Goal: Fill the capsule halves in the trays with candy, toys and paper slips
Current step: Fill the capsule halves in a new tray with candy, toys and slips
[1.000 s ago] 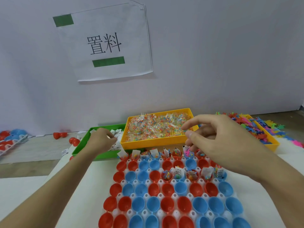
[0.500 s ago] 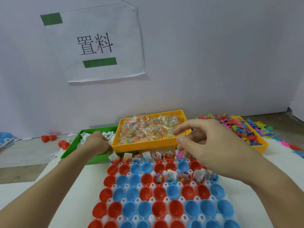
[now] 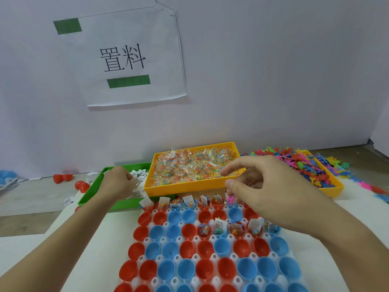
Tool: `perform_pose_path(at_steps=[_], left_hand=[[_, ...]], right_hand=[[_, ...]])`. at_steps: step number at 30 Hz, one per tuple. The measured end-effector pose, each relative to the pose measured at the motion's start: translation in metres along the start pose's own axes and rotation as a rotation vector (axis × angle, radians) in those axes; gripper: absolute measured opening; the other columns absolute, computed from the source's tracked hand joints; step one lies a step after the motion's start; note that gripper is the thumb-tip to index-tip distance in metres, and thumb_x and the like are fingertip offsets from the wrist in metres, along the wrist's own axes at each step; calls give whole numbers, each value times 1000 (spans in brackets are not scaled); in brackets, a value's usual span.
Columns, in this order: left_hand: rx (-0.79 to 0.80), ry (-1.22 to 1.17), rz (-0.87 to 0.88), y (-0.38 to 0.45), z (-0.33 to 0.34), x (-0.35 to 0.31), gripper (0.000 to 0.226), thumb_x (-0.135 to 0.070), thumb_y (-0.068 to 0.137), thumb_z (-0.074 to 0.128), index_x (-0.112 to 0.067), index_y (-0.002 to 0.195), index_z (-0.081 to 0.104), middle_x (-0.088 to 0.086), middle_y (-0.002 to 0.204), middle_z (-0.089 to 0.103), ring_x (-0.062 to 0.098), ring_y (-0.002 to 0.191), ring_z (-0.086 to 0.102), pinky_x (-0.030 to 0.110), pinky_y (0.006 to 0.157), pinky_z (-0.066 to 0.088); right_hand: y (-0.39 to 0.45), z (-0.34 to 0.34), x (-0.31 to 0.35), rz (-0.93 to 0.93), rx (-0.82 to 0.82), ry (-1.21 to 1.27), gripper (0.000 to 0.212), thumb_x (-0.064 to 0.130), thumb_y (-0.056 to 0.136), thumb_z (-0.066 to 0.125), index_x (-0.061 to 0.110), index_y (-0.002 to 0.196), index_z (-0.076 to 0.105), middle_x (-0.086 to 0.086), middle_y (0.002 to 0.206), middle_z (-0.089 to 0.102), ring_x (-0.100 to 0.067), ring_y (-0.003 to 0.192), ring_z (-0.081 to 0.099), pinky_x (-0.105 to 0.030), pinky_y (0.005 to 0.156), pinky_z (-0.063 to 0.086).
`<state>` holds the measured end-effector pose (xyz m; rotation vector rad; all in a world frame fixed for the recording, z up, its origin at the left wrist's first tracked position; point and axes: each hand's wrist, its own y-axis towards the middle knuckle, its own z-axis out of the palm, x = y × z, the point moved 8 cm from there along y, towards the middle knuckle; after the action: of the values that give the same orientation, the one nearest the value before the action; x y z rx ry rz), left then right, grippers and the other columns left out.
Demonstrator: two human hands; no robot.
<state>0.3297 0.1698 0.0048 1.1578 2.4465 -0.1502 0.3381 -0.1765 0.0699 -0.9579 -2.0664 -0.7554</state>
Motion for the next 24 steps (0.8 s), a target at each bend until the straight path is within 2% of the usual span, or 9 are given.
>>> perform_pose_path(at_steps=[2,5,9,11,14,17,19,21,24], left_hand=[[-78,15,31,-7,-10,-7,22,-16,93,64,-1,79,71,15,78,65,22,64,51,29,57,41],[-222,-46,92,-24,-31,-20,19,-16,93,64,0,96,74,16,98,72,22,79,57,33,73,46],[-351,-230,173,-71,-55,-38,12,-17,92,66,-8,92,73,2,79,69,11,68,59,22,58,40],[-302,-313,244,-100,-54,-54,8,-22,91,68,-16,89,72,-8,74,68,4,67,61,15,53,41],[-23,-546,391,-138,-38,-89,9,-16,87,71,-18,78,72,-7,68,71,4,63,64,13,55,47],[200,-667,521,-166,-24,-118,16,-4,85,72,-15,73,73,-5,70,70,3,66,63,20,61,51],[209,-676,558,-173,-21,-128,17,-5,83,74,-18,72,73,-6,71,70,5,70,64,27,67,54],[193,-681,558,-175,-21,-131,15,-8,83,75,-19,73,74,-6,70,70,7,69,65,27,67,54],[193,-696,538,-174,-20,-130,12,-12,82,76,-20,74,72,-6,67,69,9,65,65,27,64,54]], right_hand=[[0,0,0,0,-1,-8,9,38,93,64,43,100,65,19,80,73,0,75,69,-32,80,58],[0,0,-1,1,-3,-11,9,37,93,64,43,99,65,19,80,73,1,75,69,-31,79,58],[1,1,-2,13,-7,-24,8,37,92,64,41,99,67,18,81,73,2,77,69,-29,80,58],[1,4,-2,22,-3,-34,9,38,91,66,40,99,69,17,83,73,4,80,68,-26,80,57],[0,10,2,1,16,-65,11,41,88,68,41,98,70,20,87,71,10,84,64,-17,78,55],[-3,17,11,-40,55,-30,16,40,86,71,43,101,70,25,92,70,11,85,66,-10,78,53],[-3,19,16,-74,47,-26,11,34,86,73,39,95,72,26,89,71,10,84,67,-14,77,55],[-2,18,19,-97,23,-30,7,27,86,75,34,87,75,24,81,73,8,79,68,-14,76,55],[-2,20,19,-98,28,-45,3,31,84,76,33,86,77,24,78,73,8,76,68,-10,77,53]])
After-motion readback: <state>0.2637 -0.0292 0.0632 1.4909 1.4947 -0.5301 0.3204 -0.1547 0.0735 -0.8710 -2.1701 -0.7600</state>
